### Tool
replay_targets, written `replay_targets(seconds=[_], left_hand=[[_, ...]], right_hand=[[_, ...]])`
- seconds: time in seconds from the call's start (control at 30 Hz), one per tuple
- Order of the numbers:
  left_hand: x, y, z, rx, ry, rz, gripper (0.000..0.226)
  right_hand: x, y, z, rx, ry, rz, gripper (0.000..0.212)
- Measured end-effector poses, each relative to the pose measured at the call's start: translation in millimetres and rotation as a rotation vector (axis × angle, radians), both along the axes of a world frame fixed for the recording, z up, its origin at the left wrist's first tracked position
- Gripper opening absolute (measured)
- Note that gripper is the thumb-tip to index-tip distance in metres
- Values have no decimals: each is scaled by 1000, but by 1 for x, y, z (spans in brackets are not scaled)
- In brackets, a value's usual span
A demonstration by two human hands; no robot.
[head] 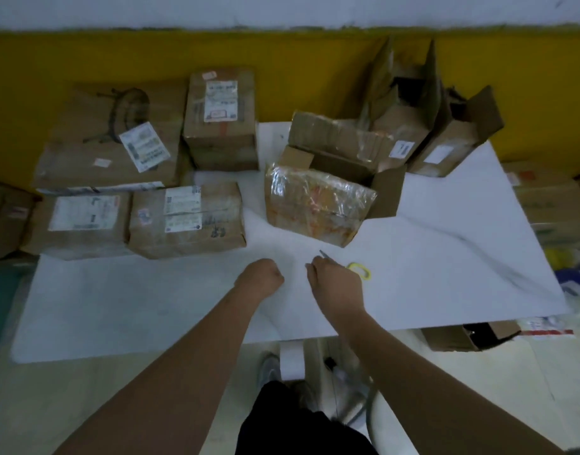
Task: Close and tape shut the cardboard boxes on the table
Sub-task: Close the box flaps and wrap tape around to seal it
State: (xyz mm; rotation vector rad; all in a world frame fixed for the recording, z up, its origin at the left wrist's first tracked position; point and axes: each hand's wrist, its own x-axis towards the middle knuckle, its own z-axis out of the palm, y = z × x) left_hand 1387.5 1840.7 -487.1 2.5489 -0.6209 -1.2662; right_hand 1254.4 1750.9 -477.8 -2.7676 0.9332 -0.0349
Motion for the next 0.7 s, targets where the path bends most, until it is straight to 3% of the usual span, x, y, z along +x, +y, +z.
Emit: replay_targets(seconds=[0.07,0.17,0.23,0.3,0.37,0.4,0.5,0.57,0.63,0.7], left_hand=[[-2,-15,42,-110,224,129,20],[-1,-32,87,-250,495,333,19],[6,-39,95,-379,324,276,14],[18,-42,98,-439,-164,147,14],[26,-49,111,-497,-640,-17,39],[28,-56,118,-514,-761,-117,53],[33,-90,127,-431,-755,-432,93],[31,-116,121,-315,-694,-609,103],[23,-134,120,-276,-545,-672,87],[12,-139,123,-314,-395,-593,50]], right_hand=[[-1,-12,34,-129,-206,8,9],[6,-48,79,-183,-254,-52,44],[10,-75,95,-155,-228,-277,60],[13,-95,104,71,-255,-505,70],[14,-112,107,379,-345,-625,72],[14,-119,110,485,-358,-638,72],[13,-138,113,578,-306,-608,71],[14,-153,112,635,-297,-583,65],[16,-164,112,696,-268,-530,56],[18,-174,112,725,-231,-463,52]])
